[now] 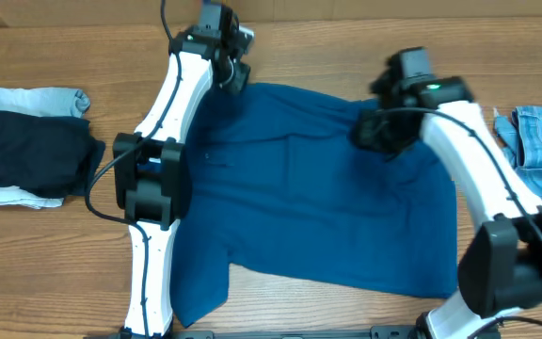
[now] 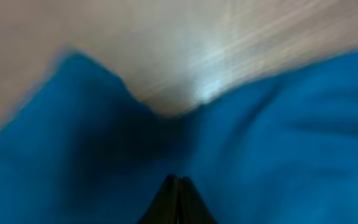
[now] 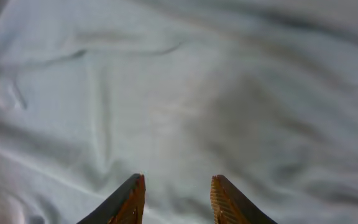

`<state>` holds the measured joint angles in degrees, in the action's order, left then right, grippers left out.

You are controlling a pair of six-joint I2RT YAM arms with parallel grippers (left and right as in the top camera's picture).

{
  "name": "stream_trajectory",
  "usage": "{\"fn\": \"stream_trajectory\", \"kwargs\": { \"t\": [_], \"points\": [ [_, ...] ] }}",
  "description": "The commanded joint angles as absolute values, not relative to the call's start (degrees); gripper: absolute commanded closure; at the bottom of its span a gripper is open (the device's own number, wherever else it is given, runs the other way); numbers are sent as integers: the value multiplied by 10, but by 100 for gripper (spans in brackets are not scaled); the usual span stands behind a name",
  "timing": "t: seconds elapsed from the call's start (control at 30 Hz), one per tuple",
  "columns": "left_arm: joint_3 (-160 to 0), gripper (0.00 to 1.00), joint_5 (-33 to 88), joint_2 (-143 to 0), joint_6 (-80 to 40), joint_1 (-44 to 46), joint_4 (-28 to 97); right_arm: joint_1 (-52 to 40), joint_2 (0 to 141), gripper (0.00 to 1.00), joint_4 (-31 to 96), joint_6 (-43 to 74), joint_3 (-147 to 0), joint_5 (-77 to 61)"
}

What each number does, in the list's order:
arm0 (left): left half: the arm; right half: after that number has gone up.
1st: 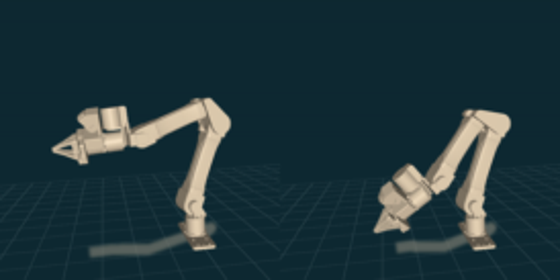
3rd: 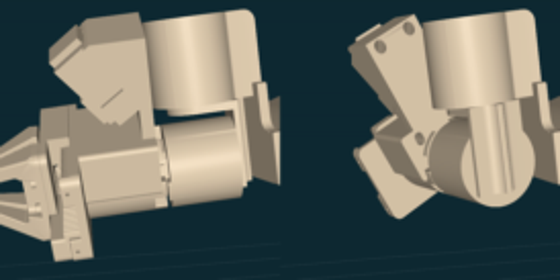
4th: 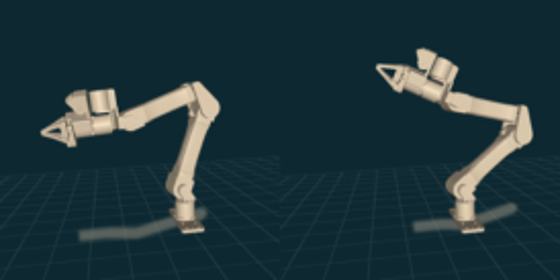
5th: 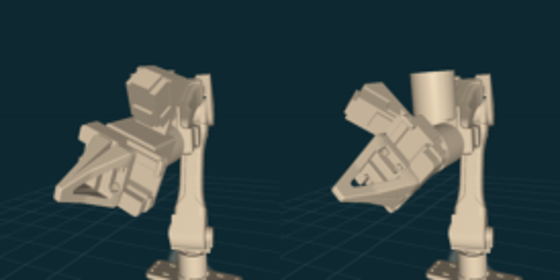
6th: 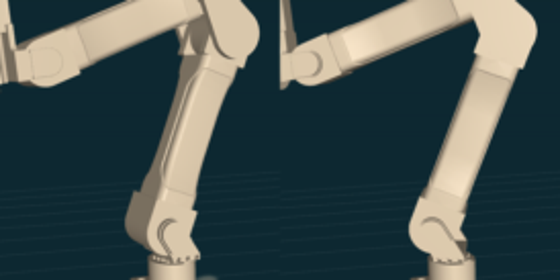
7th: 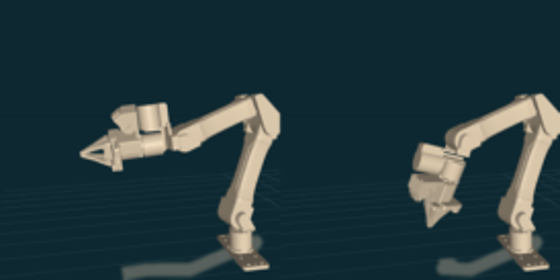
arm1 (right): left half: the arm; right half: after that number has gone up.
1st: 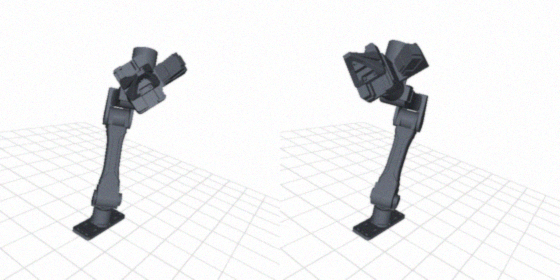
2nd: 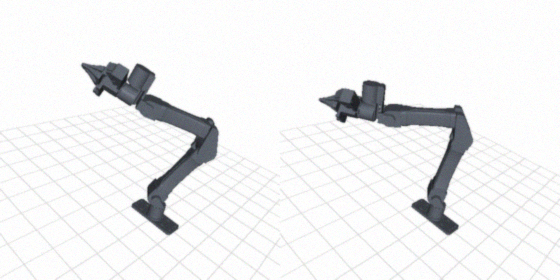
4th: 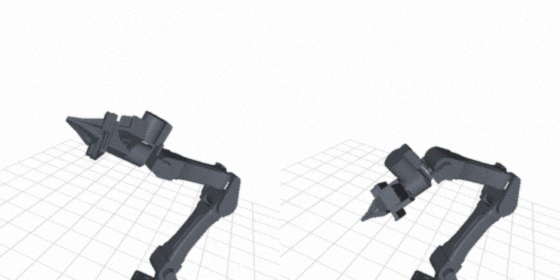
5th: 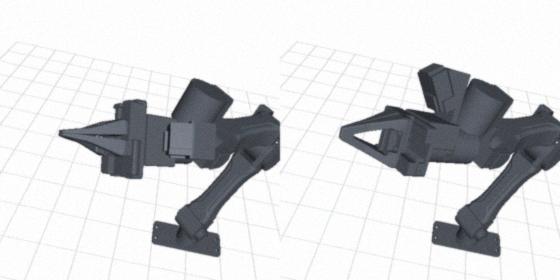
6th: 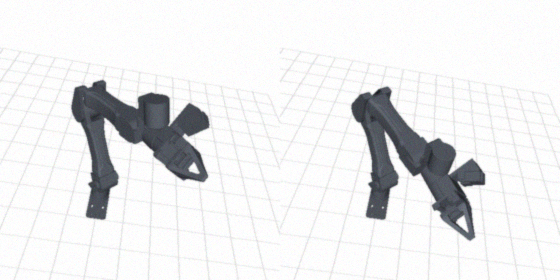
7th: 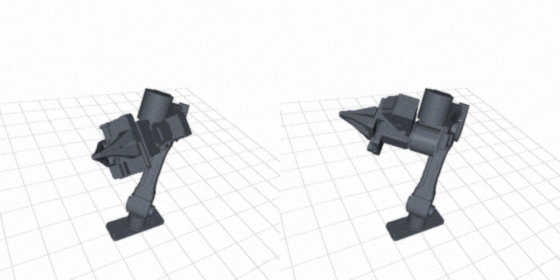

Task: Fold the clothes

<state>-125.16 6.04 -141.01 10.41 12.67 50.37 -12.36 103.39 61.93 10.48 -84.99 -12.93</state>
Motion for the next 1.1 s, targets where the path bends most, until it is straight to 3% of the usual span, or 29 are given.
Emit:
{"fn": "stream_trajectory", "kwargs": {
  "t": [0.0, 0.4, 0.67, 0.77, 0.93, 1.03, 1.07],
  "points": [
    [-1165, 96, 86, -1412, 101, 130, 455, -171, 1056, 61, 614, 100, -852, -140],
    [-1116, 96, 25, -1463, 21, 105, 160, -203, 1065, 60, 639, 100, -818, -105],
    [-1134, 96, 28, -1463, -2, 50, 123, -203, 1065, 61, 617, 100, -716, -101],
    [-1210, 93, 30, -1462, 41, 44, 207, -203, 1065, 65, 592, 100, -718, -100],
    [-1486, 66, 19, -1461, 73, 45, 475, -202, 1060, 64, 589, 74, -787, -99],
    [-1643, 52, 32, -1460, 50, 52, 640, -192, 1051, 55, 616, 73, -867, -97],
    [-1678, 51, 40, -1460, 49, 55, 687, -185, 1051, 53, 632, 73, -893, -97]
  ]
}}
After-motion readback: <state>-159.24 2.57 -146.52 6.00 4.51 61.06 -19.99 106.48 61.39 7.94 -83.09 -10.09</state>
